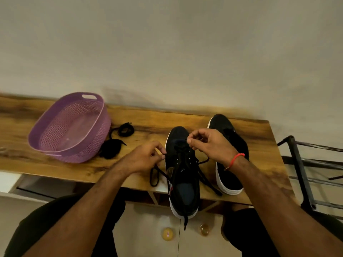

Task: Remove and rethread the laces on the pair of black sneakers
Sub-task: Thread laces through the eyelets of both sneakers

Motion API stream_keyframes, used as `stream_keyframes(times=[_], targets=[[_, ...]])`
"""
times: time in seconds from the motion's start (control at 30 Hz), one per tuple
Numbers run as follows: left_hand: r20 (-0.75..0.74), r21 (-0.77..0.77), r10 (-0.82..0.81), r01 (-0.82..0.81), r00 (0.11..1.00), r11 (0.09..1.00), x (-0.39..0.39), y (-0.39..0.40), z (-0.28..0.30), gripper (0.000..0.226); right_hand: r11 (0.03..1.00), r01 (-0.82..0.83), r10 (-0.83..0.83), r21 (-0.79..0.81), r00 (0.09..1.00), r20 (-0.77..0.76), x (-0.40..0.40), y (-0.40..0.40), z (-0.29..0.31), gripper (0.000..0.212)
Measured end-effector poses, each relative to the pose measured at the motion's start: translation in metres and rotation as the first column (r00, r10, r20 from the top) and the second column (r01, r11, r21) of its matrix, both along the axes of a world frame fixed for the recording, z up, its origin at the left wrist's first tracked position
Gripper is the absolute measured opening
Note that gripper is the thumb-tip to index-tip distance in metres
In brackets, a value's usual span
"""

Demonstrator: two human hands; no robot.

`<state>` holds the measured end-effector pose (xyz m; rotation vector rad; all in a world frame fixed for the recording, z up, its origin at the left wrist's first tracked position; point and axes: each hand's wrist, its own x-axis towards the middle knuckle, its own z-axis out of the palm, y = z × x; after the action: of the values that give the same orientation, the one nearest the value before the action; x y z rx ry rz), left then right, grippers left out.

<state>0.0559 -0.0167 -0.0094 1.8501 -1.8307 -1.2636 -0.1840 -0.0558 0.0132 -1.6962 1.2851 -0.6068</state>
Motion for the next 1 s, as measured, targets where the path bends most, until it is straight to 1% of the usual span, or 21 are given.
stream_keyframes(times=[0.03, 0.1, 0.13, 0.17, 0.23, 0.27, 0.3, 0.33, 0.37, 0.4, 0.43, 0.47, 0.5, 0.53, 0.57, 0.6, 0.67, 0.77, 0.87, 0.93, 1.0], targets=[[0.027, 0.032, -0.042, 0.041, 0.999, 0.999, 0.007, -0.002, 0.008, 0.007, 0.999, -0.034, 0.033, -0.007, 0.998, -0.052, 0.000, 0.002, -0.002, 0.003], [0.185, 0.055, -0.087, 0.078, 0.979, 0.995, 0.021, -0.005, 0.018, 0.006, 0.996, -0.089, 0.085, -0.022, 0.986, -0.144, -0.002, 0.005, -0.005, 0.003], [0.296, 0.035, -0.049, 0.040, 0.954, 0.999, 0.027, -0.006, 0.020, 0.006, 0.994, -0.105, 0.099, -0.025, 0.980, -0.174, -0.002, 0.006, -0.006, 0.003], [0.399, -0.028, 0.039, -0.030, 0.916, 0.999, 0.032, -0.006, 0.021, 0.008, 0.993, -0.113, 0.106, -0.025, 0.976, -0.192, -0.002, 0.008, -0.006, 0.003], [0.528, -0.246, 0.262, -0.150, 0.808, 0.958, 0.038, -0.006, 0.019, 0.016, 0.993, -0.115, 0.108, -0.023, 0.974, -0.201, -0.003, 0.009, -0.006, 0.003], [0.590, -0.343, 0.335, -0.148, 0.735, 0.928, 0.037, -0.006, 0.018, 0.020, 0.993, -0.114, 0.107, -0.024, 0.973, -0.204, -0.002, 0.009, -0.006, 0.003], [0.661, -0.397, 0.361, -0.102, 0.658, 0.912, 0.034, -0.005, 0.015, 0.026, 0.993, -0.115, 0.106, -0.028, 0.972, -0.210, -0.001, 0.010, -0.005, 0.003], [0.722, -0.404, 0.352, -0.050, 0.595, 0.913, 0.028, -0.003, 0.011, 0.037, 0.992, -0.118, 0.107, -0.036, 0.970, -0.219, 0.000, 0.010, -0.005, 0.003], [0.751, -0.383, 0.321, -0.016, 0.576, 0.924, 0.021, -0.002, 0.007, 0.048, 0.992, -0.120, 0.107, -0.043, 0.968, -0.226, 0.001, 0.011, -0.005, 0.004], [0.740, -0.364, 0.291, -0.003, 0.606, 0.932, 0.011, -0.001, 0.004, 0.054, 0.992, -0.119, 0.105, -0.050, 0.968, -0.228, 0.002, 0.011, -0.005, 0.004], [0.686, -0.357, 0.264, -0.003, 0.678, 0.934, 0.001, 0.001, 0.002, 0.052, 0.992, -0.115, 0.100, -0.053, 0.969, -0.228, 0.002, 0.011, -0.005, 0.004], [0.578, -0.343, 0.236, -0.030, 0.781, 0.939, -0.011, 0.003, 0.004, 0.044, 0.992, -0.112, 0.097, -0.055, 0.968, -0.230, 0.002, 0.011, -0.005, 0.004], [0.423, -0.291, 0.204, -0.081, 0.883, 0.953, -0.022, 0.006, 0.006, 0.039, 0.992, -0.112, 0.095, -0.059, 0.966, -0.239, 0.002, 0.011, -0.005, 0.005], [0.256, -0.216, 0.178, -0.123, 0.950, 0.969, -0.031, 0.009, 0.008, 0.038, 0.991, -0.114, 0.095, -0.063, 0.963, -0.251, 0.002, 0.010, -0.005, 0.005], [0.139, -0.141, 0.147, -0.127, 0.979, 0.982, -0.040, 0.012, 0.009, 0.041, 0.991, -0.117, 0.096, -0.065, 0.960, -0.263, 0.002, 0.010, -0.006, 0.006], [0.088, -0.095, 0.114, -0.105, 0.990, 0.990, -0.045, 0.014, 0.010, 0.042, 0.991, -0.118, 0.097, -0.065, 0.957, -0.272, 0.001, 0.009, -0.007, 0.006], [0.077, -0.082, 0.082, -0.076, 0.994, 0.994, -0.052, 0.017, 0.010, 0.040, 0.991, -0.120, 0.098, -0.061, 0.954, -0.284, 0.001, 0.008, -0.007, 0.006], [0.065, -0.080, 0.118, -0.113, 0.991, 0.990, -0.048, 0.014, 0.010, 0.021, 0.991, -0.123, 0.104, -0.050, 0.954, -0.281, 0.002, 0.009, -0.007, 0.003], [-0.120, 0.061, 0.217, -0.211, 0.969, 0.976, -0.042, 0.014, 0.011, 0.008, 0.988, -0.138, 0.111, -0.076, 0.951, -0.288, 0.009, 0.013, -0.010, 0.002], [-0.221, 0.178, 0.310, -0.274, 0.925, 0.945, -0.039, 0.015, 0.014, 0.008, 0.986, -0.139, 0.104, -0.097, 0.947, -0.305, 0.013, 0.016, -0.013, 0.001], [-0.272, 0.246, 0.366, -0.303, 0.890, 0.921, -0.037, 0.015, 0.016, 0.009, 0.984, -0.143, 0.100, -0.107, 0.939, -0.329, 0.017, 0.017, -0.016, 0.004]])
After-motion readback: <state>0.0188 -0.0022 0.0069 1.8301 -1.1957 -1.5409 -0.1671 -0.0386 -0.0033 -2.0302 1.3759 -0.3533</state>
